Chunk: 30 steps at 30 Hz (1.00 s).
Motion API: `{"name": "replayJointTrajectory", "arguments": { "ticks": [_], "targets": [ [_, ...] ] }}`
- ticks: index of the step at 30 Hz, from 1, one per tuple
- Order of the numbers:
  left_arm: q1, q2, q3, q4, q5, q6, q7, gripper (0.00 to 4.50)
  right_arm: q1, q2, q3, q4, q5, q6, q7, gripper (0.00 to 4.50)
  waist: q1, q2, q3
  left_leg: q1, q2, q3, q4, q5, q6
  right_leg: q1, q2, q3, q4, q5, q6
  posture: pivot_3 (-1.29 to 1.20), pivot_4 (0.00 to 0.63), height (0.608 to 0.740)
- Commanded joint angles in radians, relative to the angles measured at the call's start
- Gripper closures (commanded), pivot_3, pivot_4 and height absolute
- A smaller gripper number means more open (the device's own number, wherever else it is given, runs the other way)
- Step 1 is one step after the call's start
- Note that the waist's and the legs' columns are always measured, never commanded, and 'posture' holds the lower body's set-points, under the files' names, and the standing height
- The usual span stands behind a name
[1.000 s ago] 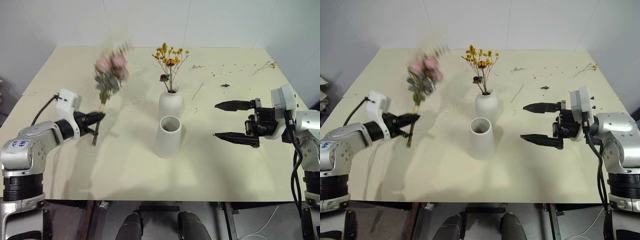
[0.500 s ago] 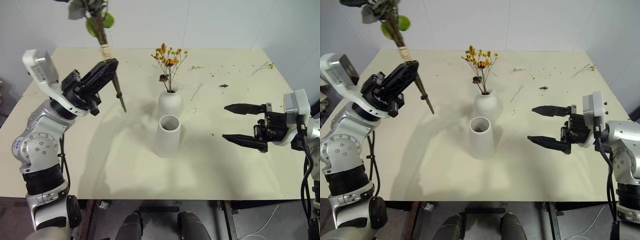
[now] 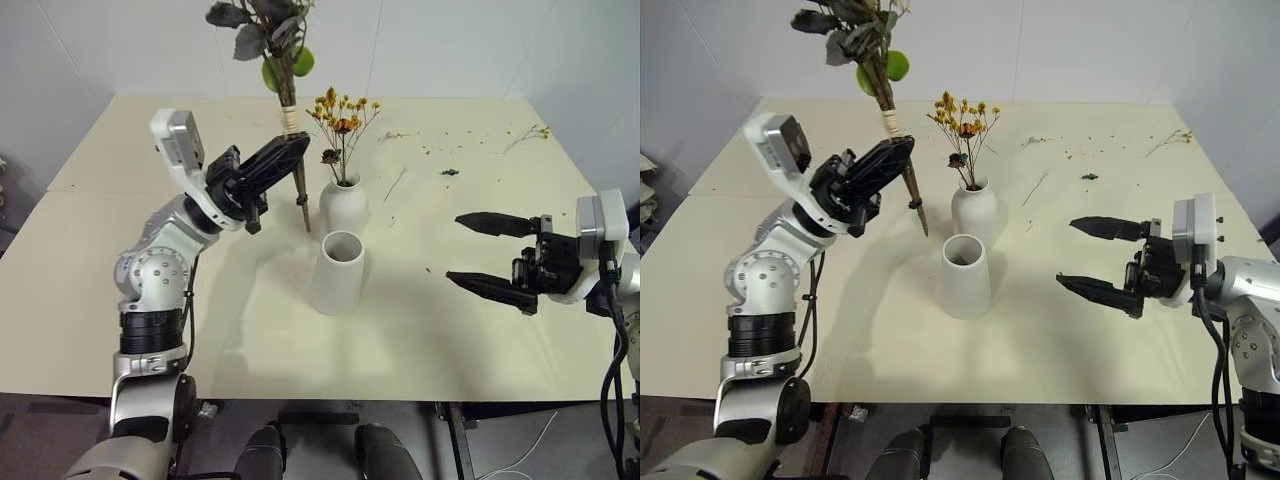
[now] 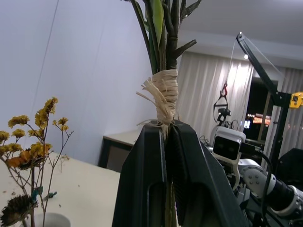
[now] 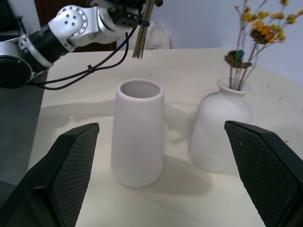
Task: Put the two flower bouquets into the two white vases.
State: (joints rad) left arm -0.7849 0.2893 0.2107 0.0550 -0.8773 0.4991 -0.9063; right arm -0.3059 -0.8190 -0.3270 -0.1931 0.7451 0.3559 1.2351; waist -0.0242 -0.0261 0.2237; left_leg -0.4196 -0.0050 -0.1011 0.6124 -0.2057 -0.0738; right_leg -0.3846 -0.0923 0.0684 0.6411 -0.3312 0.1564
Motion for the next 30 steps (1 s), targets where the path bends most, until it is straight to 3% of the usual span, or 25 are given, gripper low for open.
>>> {"name": "replayJointTrajectory", "arguments": {
  "ticks": [1,12,22,27,30],
  "targets": [
    [-0.045,-0.03,-0.018,0.011,0.022,-0.058,-0.029,4.5,0.017,0.001,-0.041,-0.038,0.008,-0.018,-0.026,0.0,0.0,0.0,0.0,0.0,0.0,0.0,0.0,0.0,0.0,0.0,0.0,0.0,-0.001,0.0,0.0,0.0,0.15,0.74],
    [-0.028,-0.051,-0.084,0.049,0.055,-0.059,-0.121,4.5,0.08,0.025,-0.058,-0.089,0.012,-0.039,-0.097,0.0,0.0,0.0,0.0,0.0,0.0,0.0,0.0,0.0,0.0,0.002,0.0,0.0,-0.003,0.001,0.002,0.0,0.15,0.74],
    [-0.022,-0.1,-0.118,0.185,0.162,-0.223,-0.227,4.5,0.101,0.043,-0.061,-0.114,0.018,-0.047,-0.134,0.0,0.001,0.0,0.0,0.0,0.0,0.0,0.0,0.0,0.001,0.003,0.0,0.0,-0.005,0.002,0.002,0.0,0.15,0.74],
    [-0.003,-0.092,-0.145,0.162,0.179,-0.219,-0.277,2.97,0.1,0.05,-0.056,-0.122,0.019,-0.046,-0.149,0.0,0.0,0.0,0.0,0.0,0.0,0.0,0.0,-0.001,0.001,0.003,0.0,0.0,-0.005,0.002,0.002,0.0,0.15,0.74],
    [0.007,-0.041,-0.133,0.133,0.175,-0.202,-0.298,2.03,0.098,0.051,-0.055,-0.119,0.014,-0.05,-0.151,0.0,-0.002,0.0,0.0,0.0,0.0,0.0,0.0,-0.001,0.001,0.003,0.0,0.0,-0.005,0.002,0.002,0.0,0.15,0.74]
  ]
}}
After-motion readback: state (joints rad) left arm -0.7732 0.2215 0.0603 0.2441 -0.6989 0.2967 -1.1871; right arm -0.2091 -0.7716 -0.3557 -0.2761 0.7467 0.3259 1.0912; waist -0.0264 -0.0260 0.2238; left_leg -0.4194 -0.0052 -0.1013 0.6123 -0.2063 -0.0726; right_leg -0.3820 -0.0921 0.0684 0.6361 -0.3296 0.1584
